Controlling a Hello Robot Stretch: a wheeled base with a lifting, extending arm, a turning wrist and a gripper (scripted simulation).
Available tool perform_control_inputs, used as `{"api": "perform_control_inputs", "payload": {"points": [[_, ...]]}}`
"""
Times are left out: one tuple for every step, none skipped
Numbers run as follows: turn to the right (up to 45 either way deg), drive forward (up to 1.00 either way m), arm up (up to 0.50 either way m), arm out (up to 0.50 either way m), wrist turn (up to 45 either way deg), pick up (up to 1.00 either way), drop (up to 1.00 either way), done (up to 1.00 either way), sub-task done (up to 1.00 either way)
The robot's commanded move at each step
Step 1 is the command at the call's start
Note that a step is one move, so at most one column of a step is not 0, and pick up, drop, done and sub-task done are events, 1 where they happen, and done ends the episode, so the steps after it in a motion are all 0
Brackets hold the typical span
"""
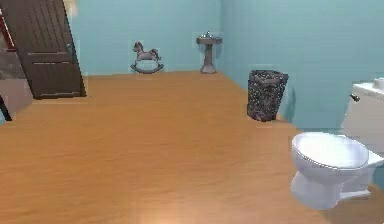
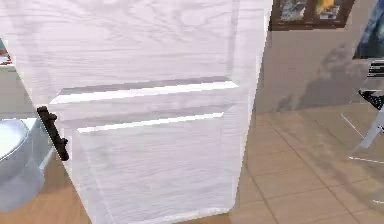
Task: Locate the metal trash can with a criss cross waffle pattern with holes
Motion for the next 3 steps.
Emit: {"api": "perform_control_inputs", "payload": {"points": [[0.0, 0.80, 0.00, 0.00, 0.0, 0.00, 0.00, 0.00, 0.00], [15.0, 0.00, 0.00, 0.00, 0.0, 0.00, 0.00, 0.00, 0.00], [0.0, 0.80, 0.00, 0.00, 0.0, 0.00, 0.00, 0.00, 0.00]]}}
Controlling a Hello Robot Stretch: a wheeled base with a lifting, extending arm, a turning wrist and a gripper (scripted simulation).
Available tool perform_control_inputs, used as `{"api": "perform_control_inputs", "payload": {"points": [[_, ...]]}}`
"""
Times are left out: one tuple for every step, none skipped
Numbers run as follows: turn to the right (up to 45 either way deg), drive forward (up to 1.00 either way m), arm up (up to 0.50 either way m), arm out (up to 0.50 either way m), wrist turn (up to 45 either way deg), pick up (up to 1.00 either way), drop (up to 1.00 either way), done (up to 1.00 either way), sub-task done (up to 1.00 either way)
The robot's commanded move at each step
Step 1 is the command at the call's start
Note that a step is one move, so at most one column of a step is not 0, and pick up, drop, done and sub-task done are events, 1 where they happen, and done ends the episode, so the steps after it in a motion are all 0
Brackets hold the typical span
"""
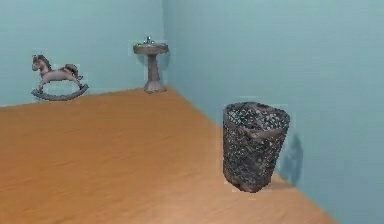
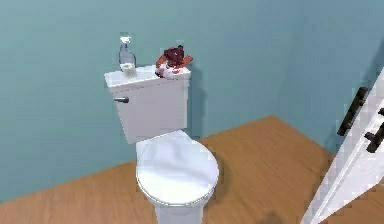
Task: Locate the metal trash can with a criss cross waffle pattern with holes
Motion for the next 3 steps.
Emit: {"api": "perform_control_inputs", "payload": {"points": [[9.0, 0.00, 0.00, 0.00, 0.0, 0.00, 0.00, 0.00, 0.00], [0.0, 0.60, 0.00, 0.00, 0.0, 0.00, 0.00, 0.00, 0.00], [15.0, 0.00, 0.00, 0.00, 0.0, 0.00, 0.00, 0.00, 0.00]]}}
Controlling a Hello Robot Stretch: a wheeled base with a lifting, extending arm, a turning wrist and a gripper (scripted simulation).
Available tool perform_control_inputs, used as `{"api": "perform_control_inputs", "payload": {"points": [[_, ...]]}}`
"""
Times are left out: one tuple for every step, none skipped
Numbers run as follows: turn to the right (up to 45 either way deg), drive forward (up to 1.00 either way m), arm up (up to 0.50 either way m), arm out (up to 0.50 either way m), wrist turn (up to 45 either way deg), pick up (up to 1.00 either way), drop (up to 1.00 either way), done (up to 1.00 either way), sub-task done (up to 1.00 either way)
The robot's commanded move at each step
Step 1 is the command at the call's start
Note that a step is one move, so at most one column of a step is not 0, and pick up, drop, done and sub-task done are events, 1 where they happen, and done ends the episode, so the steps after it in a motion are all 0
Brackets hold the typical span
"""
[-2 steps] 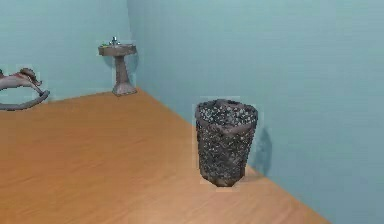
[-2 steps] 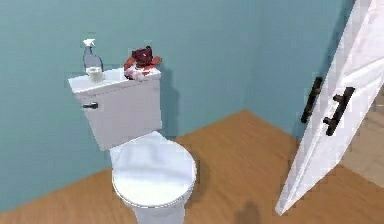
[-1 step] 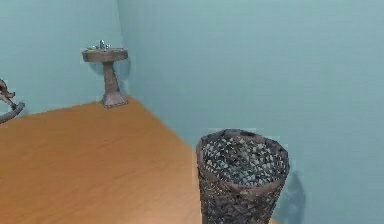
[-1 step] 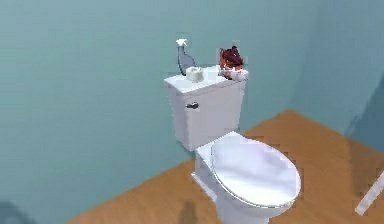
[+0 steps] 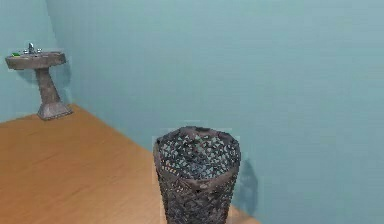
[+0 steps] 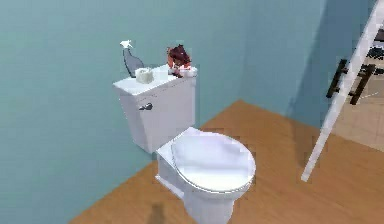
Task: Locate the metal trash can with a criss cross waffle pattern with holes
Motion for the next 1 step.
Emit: {"api": "perform_control_inputs", "payload": {"points": [[0.0, 0.00, 0.00, 0.00, 0.0, 0.00, 0.00, 1.00, 0.00]]}}
